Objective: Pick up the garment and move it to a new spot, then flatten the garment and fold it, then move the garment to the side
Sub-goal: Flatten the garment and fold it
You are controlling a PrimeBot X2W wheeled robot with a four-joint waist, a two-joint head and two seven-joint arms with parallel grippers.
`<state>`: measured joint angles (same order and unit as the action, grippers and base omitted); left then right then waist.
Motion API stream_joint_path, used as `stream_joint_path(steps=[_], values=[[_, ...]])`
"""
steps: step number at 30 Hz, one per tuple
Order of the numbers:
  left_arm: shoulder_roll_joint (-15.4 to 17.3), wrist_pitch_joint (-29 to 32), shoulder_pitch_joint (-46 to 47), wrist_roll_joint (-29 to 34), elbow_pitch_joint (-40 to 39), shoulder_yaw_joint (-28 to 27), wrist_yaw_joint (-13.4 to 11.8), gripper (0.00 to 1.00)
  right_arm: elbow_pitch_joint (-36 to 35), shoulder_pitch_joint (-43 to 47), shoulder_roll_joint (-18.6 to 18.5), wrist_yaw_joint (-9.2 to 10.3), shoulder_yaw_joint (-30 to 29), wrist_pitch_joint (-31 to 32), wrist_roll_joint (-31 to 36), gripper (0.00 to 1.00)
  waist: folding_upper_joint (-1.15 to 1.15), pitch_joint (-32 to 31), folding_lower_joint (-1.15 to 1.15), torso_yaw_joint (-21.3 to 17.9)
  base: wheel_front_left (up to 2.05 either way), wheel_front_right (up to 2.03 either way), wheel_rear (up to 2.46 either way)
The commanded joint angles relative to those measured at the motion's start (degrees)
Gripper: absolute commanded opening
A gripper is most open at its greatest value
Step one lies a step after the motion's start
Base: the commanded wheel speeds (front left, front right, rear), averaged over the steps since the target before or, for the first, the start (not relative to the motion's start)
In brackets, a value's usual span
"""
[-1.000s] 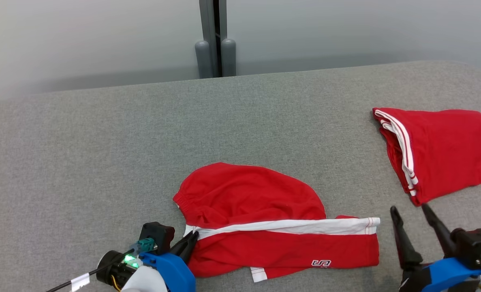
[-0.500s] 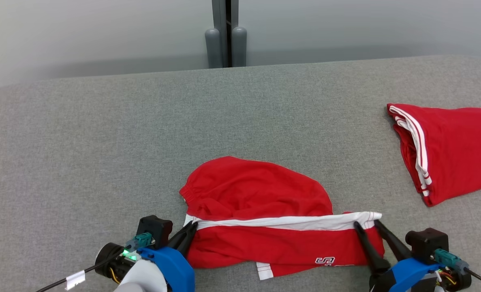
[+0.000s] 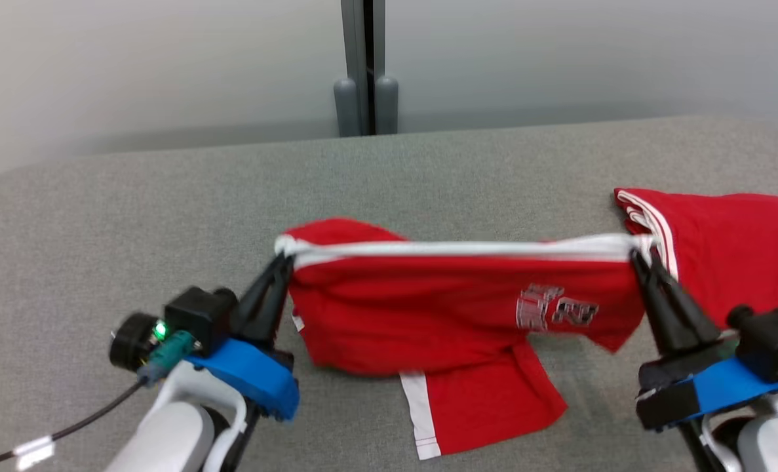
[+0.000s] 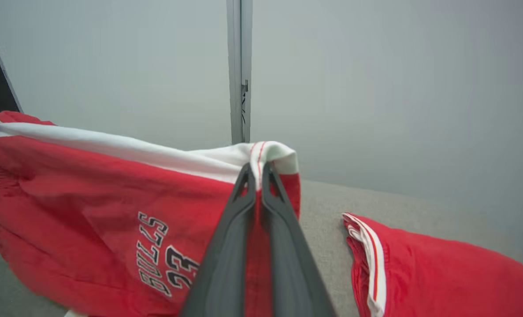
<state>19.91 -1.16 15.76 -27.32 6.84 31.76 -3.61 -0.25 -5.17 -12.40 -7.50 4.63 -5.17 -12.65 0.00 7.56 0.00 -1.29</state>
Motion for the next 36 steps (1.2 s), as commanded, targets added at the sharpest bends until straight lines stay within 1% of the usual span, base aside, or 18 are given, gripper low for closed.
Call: stream_joint_path(steps=[1, 7, 11, 16, 19, 22, 24, 26, 29, 30, 33, 35, 36], values=[[1.15, -0.6, 1.8, 0.88, -2.75, -1.24, -0.98, 0.0, -2.36, -1.65, -1.35, 0.03, -0.43, -0.45, 0.48, 0.0, 0.0, -1.3, 0.0, -0.38, 0.0, 0.0, 0.0], [3.65, -0.76, 5.19, 3.14, -14.23, -5.05, -4.46, 0.0, -13.61, -6.4, -4.12, 0.06, -4.55, 1.16, 2.39, 0.0, 0.0, -4.38, 0.0, -0.77, 0.0, 0.0, 0.0], [5.09, -0.48, 7.01, 4.69, -20.91, -7.21, -6.35, 0.0, -18.68, -9.23, -5.46, 0.07, -6.87, 3.64, 2.58, 0.0, 0.0, -5.74, 0.0, -0.83, 0.0, 0.0, 0.0], [5.45, 0.65, 8.51, 4.6, -24.49, -8.46, -7.44, 0.0, -19.81, -11.68, -6.15, 0.08, -6.83, 5.88, 0.93, 0.0, 0.0, -6.13, 0.0, -0.73, 0.0, 0.0, 0.0], [4.47, 0.86, 9.66, 3.59, -23.81, -8.22, -6.83, 0.0, -18.81, -13.29, -5.91, 0.07, -5.95, 6.45, -0.43, 0.0, 0.0, -5.38, 0.0, -0.62, 0.0, 0.0, 0.0], [3.37, 0.42, 12.21, 2.12, -20.43, -8.16, -5.57, 0.0, -15.89, -16.67, -6.0, 0.06, -5.06, 6.2, -2.14, 0.0, 0.0, -3.55, 0.0, -0.63, 0.0, 0.0, 0.0], [2.18, -0.52, 15.53, 1.05, -16.48, -8.58, -4.45, 0.0, -13.09, -20.53, -6.16, 0.06, -3.85, 5.77, -3.24, 0.0, 0.0, -1.77, 0.0, -0.7, 0.0, 0.0, 0.0], [0.73, -1.87, 19.7, 0.05, -10.82, -9.0, -3.05, 0.0, -9.44, -25.27, -6.14, 0.06, -2.92, 5.08, -4.59, 0.0, 0.0, 0.16, 0.0, -0.62, 0.0, 0.0, 0.0], [-2.06, -5.61, 26.88, -1.33, -0.96, -9.73, -0.58, 0.0, -2.46, -33.69, -5.52, 0.06, -1.82, 3.16, -6.07, 0.0, 0.0, 2.68, 0.0, -0.63, 0.0, 0.0, 0.0], [-2.06, -5.61, 26.88, -1.33, -0.96, -9.73, -0.58, 0.0, -2.46, -33.69, -5.52, 0.06, -1.82, 3.16, -6.07, 0.0, 0.0, 2.68, 0.0, -0.63, 0.0, 0.0, 0.0], [-5.93, -10.04, 34.49, -3.92, 9.18, -10.89, 2.89, 0.0, 5.75, -42.69, -4.51, 0.06, 0.31, 0.75, -7.46, 0.0, 0.0, 4.54, 0.0, -0.88, 0.0, 0.0, 0.0], [-7.51, -11.79, 38.61, -5.0, 16.35, -11.84, 4.72, 0.0, 11.76, -47.8, -3.43, 0.06, 1.81, -1.33, -8.17, 0.0, 0.0, 5.16, 0.0, -1.1, 0.0, 0.0, 0.0], [-8.0, -12.37, 40.46, -4.8, 19.74, -11.98, 5.21, 0.0, 14.71, -50.21, -2.65, 0.06, 2.46, -2.63, -8.6, 0.0, 0.0, 5.38, 0.0, -1.29, 0.0, 0.0, 0.0]])
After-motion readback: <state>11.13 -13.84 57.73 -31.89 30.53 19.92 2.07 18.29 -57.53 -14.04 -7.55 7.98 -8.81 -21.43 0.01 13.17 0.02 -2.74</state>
